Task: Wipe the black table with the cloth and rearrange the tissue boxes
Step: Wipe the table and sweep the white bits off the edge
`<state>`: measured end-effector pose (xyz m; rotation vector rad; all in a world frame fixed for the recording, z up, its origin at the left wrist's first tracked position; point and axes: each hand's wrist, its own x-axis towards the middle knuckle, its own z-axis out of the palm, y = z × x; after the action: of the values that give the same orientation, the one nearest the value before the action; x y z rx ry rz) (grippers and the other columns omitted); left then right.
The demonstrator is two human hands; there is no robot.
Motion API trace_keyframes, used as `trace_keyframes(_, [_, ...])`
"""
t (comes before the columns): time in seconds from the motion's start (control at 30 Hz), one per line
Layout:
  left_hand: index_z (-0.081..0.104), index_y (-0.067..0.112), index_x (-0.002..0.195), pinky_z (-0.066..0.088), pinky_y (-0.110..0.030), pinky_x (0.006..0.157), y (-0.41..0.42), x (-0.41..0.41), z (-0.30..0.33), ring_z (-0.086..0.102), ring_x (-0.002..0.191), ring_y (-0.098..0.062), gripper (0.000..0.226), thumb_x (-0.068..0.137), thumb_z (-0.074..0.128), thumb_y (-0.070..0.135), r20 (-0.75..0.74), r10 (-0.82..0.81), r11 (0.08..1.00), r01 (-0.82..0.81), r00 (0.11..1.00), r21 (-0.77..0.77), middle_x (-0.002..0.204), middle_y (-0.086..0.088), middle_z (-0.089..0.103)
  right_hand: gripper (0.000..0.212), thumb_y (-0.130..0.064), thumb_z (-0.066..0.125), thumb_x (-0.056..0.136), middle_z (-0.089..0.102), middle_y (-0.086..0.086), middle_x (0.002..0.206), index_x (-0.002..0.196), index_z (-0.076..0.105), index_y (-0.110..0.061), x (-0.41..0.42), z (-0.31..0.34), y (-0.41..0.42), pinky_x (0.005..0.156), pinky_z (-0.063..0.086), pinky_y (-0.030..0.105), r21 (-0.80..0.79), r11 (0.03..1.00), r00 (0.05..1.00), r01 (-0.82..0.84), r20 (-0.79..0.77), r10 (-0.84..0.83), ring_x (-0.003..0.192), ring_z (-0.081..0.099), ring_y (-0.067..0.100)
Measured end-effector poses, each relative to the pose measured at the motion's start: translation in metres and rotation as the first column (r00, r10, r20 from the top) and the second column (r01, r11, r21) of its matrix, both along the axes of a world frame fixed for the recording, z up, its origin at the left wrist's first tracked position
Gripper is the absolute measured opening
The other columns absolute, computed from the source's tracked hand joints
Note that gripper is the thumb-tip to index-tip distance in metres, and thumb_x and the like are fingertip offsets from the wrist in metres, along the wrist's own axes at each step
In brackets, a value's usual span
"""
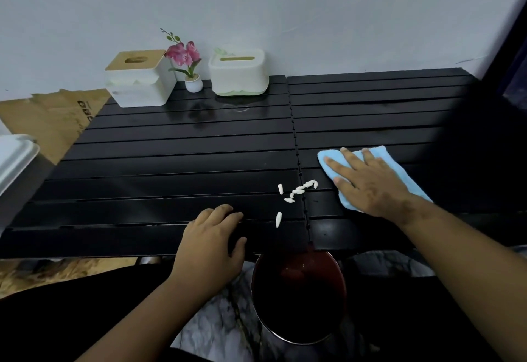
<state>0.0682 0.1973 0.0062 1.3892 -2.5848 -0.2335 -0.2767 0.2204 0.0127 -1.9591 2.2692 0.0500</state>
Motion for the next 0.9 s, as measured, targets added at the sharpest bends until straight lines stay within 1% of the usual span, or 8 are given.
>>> trace_keyframes(0.1, [0.066,0.020,0.121,0.052,-0.040,0.087,0.000,0.000,0.000,0.057,0.109,-0.022,0.053,0.080,0.045,0.046,0.002,-0.004,1.000,0.004,1.000,-0.010,0.124,0.002,0.061,0.055,-0.053,0.013,0.096,-0.002,-0.007,0.164,0.149,0.000,-0.050,0.013,0.000,-0.001,0.119,0.004,0.049,0.035,0.995,0.995,-0.095,0.030,0.094,0.149,-0.001,0.031])
trace_keyframes(0.23, [0.066,0.020,0.121,0.052,-0.040,0.088,-0.001,0.000,0.001,0.057,0.110,-0.021,0.053,0.080,0.045,0.047,0.002,-0.001,1.000,0.001,1.000,-0.010,0.125,0.002,0.061,0.056,-0.058,0.006,0.092,-0.005,-0.009,0.163,0.147,-0.008,-0.053,0.040,0.003,0.015,0.120,0.001,0.046,0.045,0.975,0.976,-0.219,0.035,0.217,0.150,-0.005,0.027])
trace_keyframes(0.3, [0.066,0.021,0.121,0.053,-0.040,0.087,-0.001,0.000,0.001,0.057,0.110,-0.021,0.053,0.079,0.045,0.047,0.000,0.000,1.000,0.000,1.000,-0.012,0.124,0.003,0.061,0.059,-0.058,0.001,0.089,-0.008,-0.012,0.162,0.147,-0.009,-0.053,0.054,0.007,0.030,0.119,-0.004,0.042,0.040,0.964,0.964,-0.263,0.051,0.260,0.150,-0.008,0.024])
trace_keyframes(0.37, [0.065,0.021,0.121,0.052,-0.039,0.087,-0.001,0.000,0.001,0.057,0.109,-0.021,0.052,0.079,0.047,0.046,0.000,-0.001,1.000,0.001,1.000,-0.017,0.124,0.003,0.061,0.058,-0.058,0.002,0.090,-0.014,-0.015,0.160,0.147,-0.009,-0.053,0.067,0.008,0.047,0.117,-0.011,0.038,0.034,0.952,0.951,-0.303,0.069,0.300,0.148,-0.016,0.020])
trace_keyframes(0.43, [0.065,0.021,0.121,0.052,-0.039,0.087,-0.001,0.001,0.000,0.057,0.110,-0.021,0.052,0.080,0.047,0.046,0.004,-0.005,1.000,0.005,1.000,-0.015,0.125,0.004,0.060,0.054,-0.057,0.008,0.094,-0.017,-0.019,0.159,0.145,-0.010,-0.057,0.071,0.008,0.059,0.118,-0.013,0.036,0.021,0.949,0.945,-0.316,0.095,0.313,0.147,-0.021,0.016])
trace_keyframes(0.53, [0.065,0.021,0.122,0.052,-0.040,0.087,-0.002,0.000,-0.001,0.056,0.110,-0.020,0.053,0.080,0.046,0.048,0.004,-0.016,1.000,0.016,1.000,-0.014,0.125,0.004,0.060,0.054,-0.055,0.018,0.097,-0.014,-0.020,0.159,0.145,-0.006,-0.058,0.063,0.010,0.062,0.120,-0.009,0.036,0.016,0.954,0.949,-0.299,0.112,0.296,0.147,-0.018,0.013])
trace_keyframes(0.67, [0.064,0.021,0.122,0.052,-0.040,0.086,-0.001,0.000,-0.002,0.056,0.110,-0.020,0.052,0.081,0.046,0.047,-0.001,-0.017,1.000,0.017,1.000,-0.021,0.126,0.004,0.060,0.057,-0.060,0.013,0.092,-0.010,-0.018,0.159,0.146,-0.006,-0.056,0.041,0.011,0.061,0.122,-0.003,0.040,0.014,0.963,0.962,-0.268,0.063,0.266,0.148,-0.015,0.015])
trace_keyframes(0.9, [0.065,0.021,0.122,0.051,-0.039,0.084,-0.001,0.001,-0.004,0.056,0.108,-0.020,0.052,0.080,0.047,0.047,-0.012,-0.014,0.999,0.013,1.000,-0.029,0.124,0.004,0.060,0.057,-0.062,0.007,0.088,0.011,-0.009,0.162,0.144,-0.002,-0.057,0.001,0.005,0.035,0.120,0.013,0.049,-0.001,0.995,0.995,-0.095,0.039,0.095,0.150,0.006,0.028])
